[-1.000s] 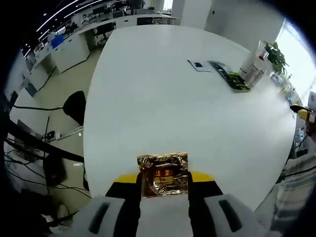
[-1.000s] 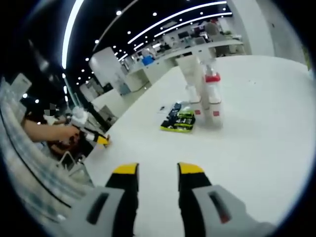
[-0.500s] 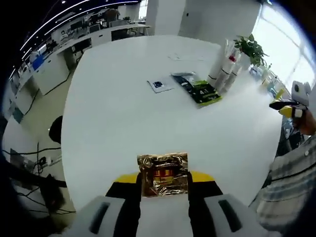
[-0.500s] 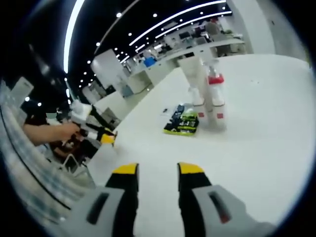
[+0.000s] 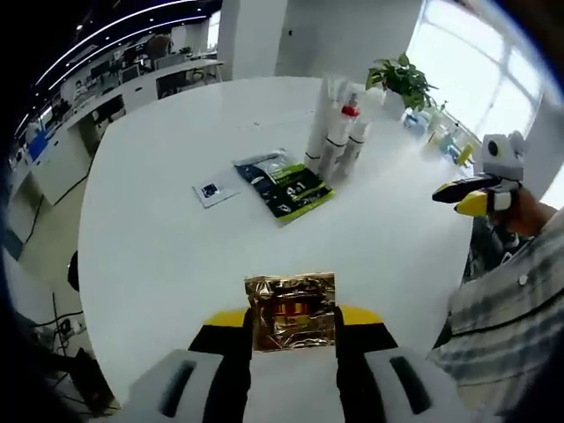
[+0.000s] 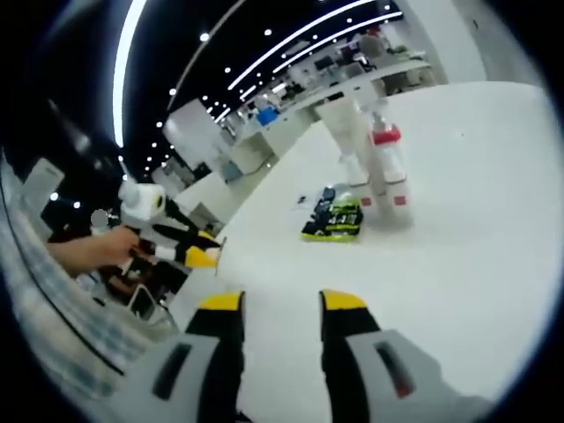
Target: Arrange the skincare products in the storage area until every visible bottle or jar stands upright without overlapping.
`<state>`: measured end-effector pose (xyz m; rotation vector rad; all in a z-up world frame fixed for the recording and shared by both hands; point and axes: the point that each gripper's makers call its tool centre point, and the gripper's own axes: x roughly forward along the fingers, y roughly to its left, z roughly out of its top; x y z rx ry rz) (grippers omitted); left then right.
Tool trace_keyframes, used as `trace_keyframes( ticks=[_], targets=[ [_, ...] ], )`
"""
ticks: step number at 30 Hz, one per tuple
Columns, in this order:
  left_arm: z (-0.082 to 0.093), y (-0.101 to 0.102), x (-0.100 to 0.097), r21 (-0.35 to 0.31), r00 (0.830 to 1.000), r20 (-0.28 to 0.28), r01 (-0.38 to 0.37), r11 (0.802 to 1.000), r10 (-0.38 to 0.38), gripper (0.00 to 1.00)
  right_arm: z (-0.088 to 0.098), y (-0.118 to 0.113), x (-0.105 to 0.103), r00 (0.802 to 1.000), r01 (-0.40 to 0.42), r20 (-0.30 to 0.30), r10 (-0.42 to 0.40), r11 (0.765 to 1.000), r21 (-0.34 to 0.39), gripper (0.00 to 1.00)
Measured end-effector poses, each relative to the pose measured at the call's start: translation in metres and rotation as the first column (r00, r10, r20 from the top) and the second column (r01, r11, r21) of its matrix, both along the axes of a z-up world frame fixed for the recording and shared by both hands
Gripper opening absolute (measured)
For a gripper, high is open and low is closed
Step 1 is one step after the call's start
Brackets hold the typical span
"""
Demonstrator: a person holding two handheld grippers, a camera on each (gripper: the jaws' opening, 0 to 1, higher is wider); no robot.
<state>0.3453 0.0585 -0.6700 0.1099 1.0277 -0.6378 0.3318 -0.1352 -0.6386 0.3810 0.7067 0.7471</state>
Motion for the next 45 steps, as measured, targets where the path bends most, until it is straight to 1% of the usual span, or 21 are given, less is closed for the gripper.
trace_keyframes(
  ticks=[1, 3, 5, 6, 9, 11, 15, 18, 20, 23, 24, 26, 28, 29, 30, 32, 33, 36, 40, 41, 45],
  targets=[
    [0.001, -0.003, 0.000, -0.004, 1.000, 0.001, 0.004, 1.000, -0.004, 0.37, 0.000, 0.000, 0.000, 1.000, 0.000, -0.001, 0.000, 1.000, 0.004, 0.32],
    [0.004, -0.022, -0.004, -0.041, 0.999, 0.000, 0.041, 0.998, -0.041, 0.37, 0.001, 0.004, -0.002, 1.000, 0.008, -0.019, -0.007, 0.999, 0.040, 0.32],
    [0.006, -0.036, -0.010, -0.037, 0.995, 0.004, 0.095, 0.995, -0.095, 0.37, 0.002, 0.007, -0.004, 0.999, 0.013, -0.038, -0.010, 0.997, 0.073, 0.32],
    [0.006, -0.038, -0.011, -0.035, 0.995, 0.005, 0.101, 0.994, -0.101, 0.37, 0.002, 0.007, -0.004, 0.999, 0.013, -0.041, -0.010, 0.997, 0.076, 0.32],
    [0.012, -0.059, -0.015, -0.057, 0.992, 0.013, 0.128, 0.990, -0.128, 0.37, 0.002, 0.009, -0.004, 0.998, 0.023, -0.064, -0.017, 0.994, 0.102, 0.32],
    [0.013, -0.069, -0.019, -0.024, 0.979, 0.034, 0.201, 0.979, -0.200, 0.37, 0.003, 0.011, -0.003, 0.996, 0.032, -0.087, -0.021, 0.991, 0.132, 0.32],
    [0.018, -0.090, -0.028, -0.038, 0.971, 0.041, 0.237, 0.971, -0.235, 0.37, 0.007, 0.017, -0.005, 0.991, 0.043, -0.136, -0.016, 0.979, 0.197, 0.29],
    [0.019, -0.101, -0.034, -0.030, 0.956, 0.054, 0.290, 0.957, -0.288, 0.37, 0.012, 0.024, -0.009, 0.983, 0.050, -0.183, -0.001, 0.963, 0.264, 0.23],
    [0.022, -0.107, -0.038, -0.029, 0.950, 0.061, 0.309, 0.950, -0.307, 0.37, 0.012, 0.026, -0.011, 0.979, 0.058, -0.203, 0.001, 0.957, 0.285, 0.21],
    [0.026, -0.114, -0.045, -0.003, 0.924, 0.082, 0.375, 0.927, -0.373, 0.37, 0.012, 0.031, -0.015, 0.974, 0.054, -0.227, 0.017, 0.951, 0.303, 0.20],
    [0.029, -0.119, -0.047, -0.011, 0.924, 0.081, 0.375, 0.927, -0.373, 0.37, 0.011, 0.033, -0.019, 0.969, 0.048, -0.244, 0.032, 0.949, 0.312, 0.19],
    [0.033, -0.125, -0.048, 0.017, 0.899, 0.113, 0.423, 0.906, -0.422, 0.37, 0.009, 0.037, -0.022, 0.966, 0.042, -0.256, 0.043, 0.947, 0.319, 0.19],
    [0.033, -0.127, -0.049, 0.045, 0.886, 0.117, 0.447, 0.893, -0.449, 0.37, 0.010, 0.040, -0.025, 0.959, 0.039, -0.276, 0.060, 0.940, 0.340, 0.17],
    [0.031, -0.126, -0.050, 0.101, 0.860, 0.128, 0.484, 0.869, -0.494, 0.37, 0.012, 0.042, -0.026, 0.954, 0.042, -0.291, 0.070, 0.932, 0.360, 0.17],
    [0.030, -0.127, -0.051, 0.126, 0.845, 0.130, 0.505, 0.854, -0.519, 0.37, 0.012, 0.043, -0.027, 0.953, 0.043, -0.295, 0.073, 0.929, 0.369, 0.16],
    [0.031, -0.132, -0.056, 0.146, 0.810, 0.142, 0.551, 0.822, -0.568, 0.37, 0.013, 0.044, -0.027, 0.952, 0.041, -0.297, 0.077, 0.928, 0.371, 0.15],
    [0.032, -0.134, -0.057, 0.156, 0.801, 0.148, 0.560, 0.814, -0.580, 0.37, 0.013, 0.044, -0.028, 0.951, 0.036, -0.299, 0.082, 0.928, 0.370, 0.13],
    [0.035, -0.138, -0.061, 0.202, 0.754, 0.162, 0.606, 0.769, -0.637, 0.37, 0.012, 0.044, -0.029, 0.947, 0.035, -0.308, 0.086, 0.929, 0.369, 0.10],
    [0.037, -0.144, -0.064, 0.206, 0.737, 0.166, 0.624, 0.754, -0.655, 0.37, 0.008, 0.044, -0.032, 0.941, 0.028, -0.325, 0.097, 0.932, 0.362, 0.05],
    [0.038, -0.145, -0.064, 0.210, 0.729, 0.167, 0.631, 0.747, -0.664, 0.37, 0.008, 0.045, -0.033, 0.939, 0.023, -0.328, 0.104, 0.932, 0.362, 0.03],
    [0.038, -0.146, -0.066, 0.218, 0.710, 0.168, 0.649, 0.728, -0.684, 0.37, 0.007, 0.044, -0.037, 0.932, 0.018, -0.343, 0.113, 0.934, 0.357, 0.02]
  ],
)
